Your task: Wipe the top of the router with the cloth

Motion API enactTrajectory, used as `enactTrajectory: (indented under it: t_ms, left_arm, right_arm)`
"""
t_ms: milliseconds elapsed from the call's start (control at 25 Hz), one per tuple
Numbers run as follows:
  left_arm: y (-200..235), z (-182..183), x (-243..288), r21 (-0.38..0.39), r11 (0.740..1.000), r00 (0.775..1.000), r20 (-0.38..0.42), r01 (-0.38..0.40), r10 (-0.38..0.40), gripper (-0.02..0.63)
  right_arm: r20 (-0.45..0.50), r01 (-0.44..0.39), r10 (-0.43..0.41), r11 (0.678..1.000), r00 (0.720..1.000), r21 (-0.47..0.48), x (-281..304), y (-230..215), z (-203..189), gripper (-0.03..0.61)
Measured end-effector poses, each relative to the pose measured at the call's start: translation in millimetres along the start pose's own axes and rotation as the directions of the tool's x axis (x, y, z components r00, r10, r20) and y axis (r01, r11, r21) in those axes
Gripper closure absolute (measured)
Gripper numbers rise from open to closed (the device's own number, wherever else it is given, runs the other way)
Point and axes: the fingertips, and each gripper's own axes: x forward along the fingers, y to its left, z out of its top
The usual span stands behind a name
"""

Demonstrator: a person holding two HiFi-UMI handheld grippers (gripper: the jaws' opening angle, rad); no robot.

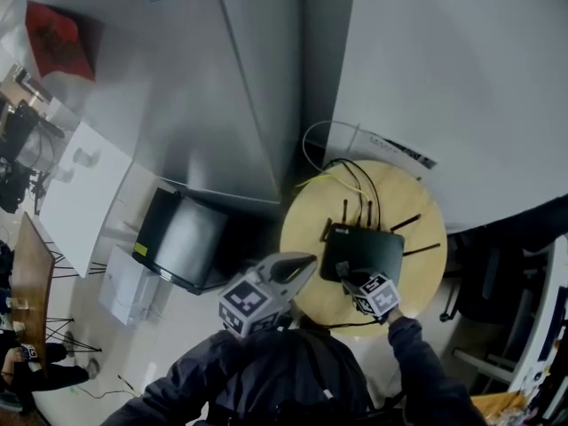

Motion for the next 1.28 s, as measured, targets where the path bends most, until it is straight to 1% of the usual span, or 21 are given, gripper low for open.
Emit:
enactTrajectory:
  t_ms: [80,200,360,480,640,800,1080,1280]
  left_arm:
    - [0.5,-0.3,-1.6,-0.001,1.0,1.0,0.001,-0.001,0.001,0.621]
    - [1.8,2.3,-3.8,0.0,1.0,1.0,0.006,-0.009,0.009,0.621]
    - [2.0,5.4,-5.8,-0.001,1.0,1.0,0.008,-0.017,0.017,0.621]
    - [2.4,5.7,-7.6,-0.002,1.0,1.0,0.009,-0.024,0.024,0.621]
    - [4.0,5.6,-9.5,-0.003,1.0,0.999,0.01,-0.031,0.031,0.621]
    - [3.8,3.9,-8.1,-0.002,1.0,1.0,0.008,-0.025,0.025,0.621]
    - [-4.5,5.7,-0.3,0.012,1.0,1.0,0.001,0.016,-0.016,0.621]
    - [-12.3,2.4,7.4,0.02,0.998,0.998,-0.015,0.058,-0.058,0.621]
  right_arm:
    - [0.036,0.04,-0.04,0.999,0.999,0.014,-7.9,-18.5,10.8,0.509]
    - [0.065,0.143,-0.145,0.989,0.987,0.031,-18.6,-60.3,28.1,0.509]
    - [0.06,0.281,-0.283,0.959,0.957,0.037,-22.6,-114.1,40.4,0.509]
    - [0.036,0.323,-0.324,0.946,0.945,0.021,-21.2,-133.2,44.1,0.509]
    - [0.003,0.313,-0.313,0.95,0.95,-0.023,-16.6,-134.3,40.6,0.509]
    - [-0.031,0.245,-0.247,0.968,0.968,-0.054,-12.3,-112.5,28.2,0.509]
    - [-0.028,0.189,-0.189,0.982,0.982,-0.009,-18.0,-63.4,-8.0,0.509]
    - [0.006,0.156,-0.156,0.987,0.988,0.025,-18.3,-32.2,-28.1,0.509]
